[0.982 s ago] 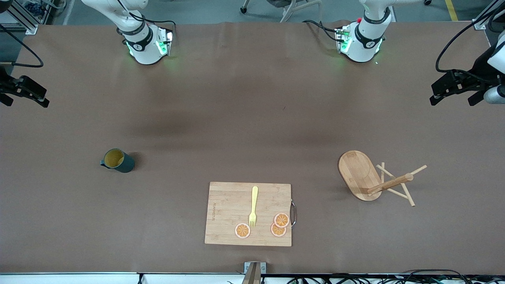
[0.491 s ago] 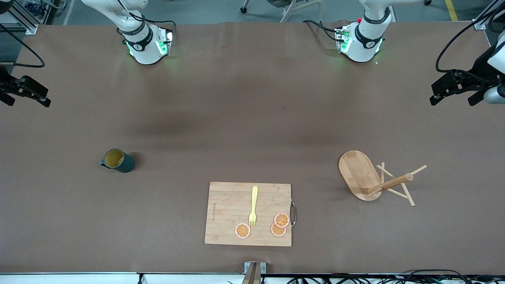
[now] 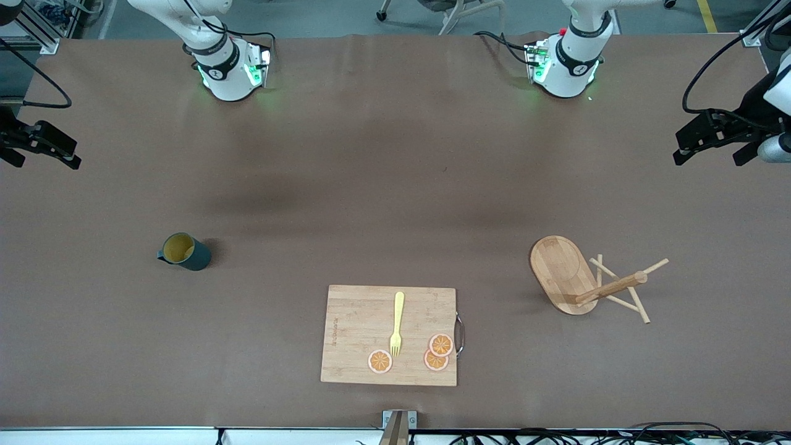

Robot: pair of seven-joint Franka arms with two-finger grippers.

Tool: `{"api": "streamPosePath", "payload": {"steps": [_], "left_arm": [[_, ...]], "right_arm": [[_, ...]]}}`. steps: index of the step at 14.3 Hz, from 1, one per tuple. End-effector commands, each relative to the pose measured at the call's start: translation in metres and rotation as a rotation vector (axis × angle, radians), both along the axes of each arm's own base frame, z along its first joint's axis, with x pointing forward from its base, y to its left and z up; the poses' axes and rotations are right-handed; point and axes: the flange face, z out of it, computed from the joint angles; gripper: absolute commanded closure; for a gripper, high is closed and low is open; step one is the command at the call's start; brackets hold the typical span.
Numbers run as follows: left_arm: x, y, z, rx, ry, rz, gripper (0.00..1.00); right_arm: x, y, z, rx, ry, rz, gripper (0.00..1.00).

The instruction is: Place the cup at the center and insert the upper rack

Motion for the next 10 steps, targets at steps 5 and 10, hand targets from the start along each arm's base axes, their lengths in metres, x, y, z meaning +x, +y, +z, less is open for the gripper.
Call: {"api": "streamPosePath", "payload": {"steps": [5, 10], "left_arm": [[-0.001, 0.0, 0.006, 0.007, -0.014, 0.004, 0.0], [-0.001, -0.001, 0.005, 0.008, -0.013, 0.003, 0.0]], "right_arm": [[0.038, 0.021, -0.058, 0.016, 0.035, 0.046, 0.0], [0.08, 0.038, -0.167, 0.02, 0.16, 0.078, 0.0]]}}
